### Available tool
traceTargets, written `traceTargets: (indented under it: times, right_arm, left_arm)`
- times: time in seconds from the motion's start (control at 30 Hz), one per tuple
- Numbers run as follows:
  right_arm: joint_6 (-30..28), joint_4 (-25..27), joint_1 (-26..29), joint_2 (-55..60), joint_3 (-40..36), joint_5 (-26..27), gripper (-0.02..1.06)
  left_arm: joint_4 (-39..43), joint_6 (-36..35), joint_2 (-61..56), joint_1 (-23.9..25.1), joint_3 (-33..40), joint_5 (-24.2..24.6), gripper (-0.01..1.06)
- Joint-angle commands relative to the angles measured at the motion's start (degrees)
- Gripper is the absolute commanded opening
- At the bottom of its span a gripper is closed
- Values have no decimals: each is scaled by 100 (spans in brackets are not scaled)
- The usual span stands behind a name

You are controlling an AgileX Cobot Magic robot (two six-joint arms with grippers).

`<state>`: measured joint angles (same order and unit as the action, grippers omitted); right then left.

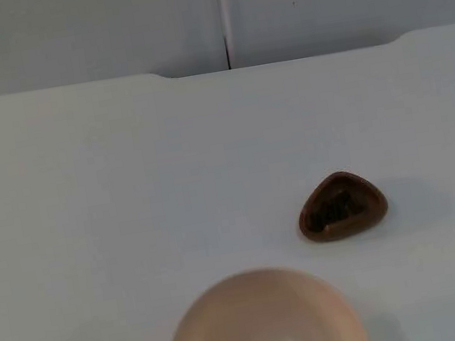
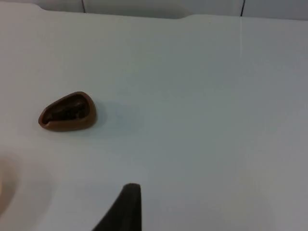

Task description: Pick up the bowl with the left hand and pour the coffee beans from the cup into the bowl with the right hand.

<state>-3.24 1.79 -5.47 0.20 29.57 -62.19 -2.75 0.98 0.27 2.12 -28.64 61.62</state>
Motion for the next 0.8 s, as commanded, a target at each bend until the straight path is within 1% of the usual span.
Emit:
traceTargets:
  times: [0.0, 0.23, 0.37, 0.6, 0.77]
  right_arm:
    - [-38, -19, 20, -20, -1, 42, 105]
    - [-48, -19, 20, -20, -1, 42, 105]
    - [-48, -39, 20, -20, -1, 42, 105]
    - [-48, -50, 20, -20, -1, 42, 105]
    - [-48, -61, 20, -20, -1, 42, 105]
  left_arm:
    - [-40, -1, 74, 19, -156, -125, 105]
    - [-239, -1, 592, 19, -428, -269, 105]
    - [-428, -1, 829, 19, -472, -581, 105]
    - [-814, 21, 1151, 19, -472, -665, 105]
    - [-1223, 432, 1415, 19, -472, -710, 105]
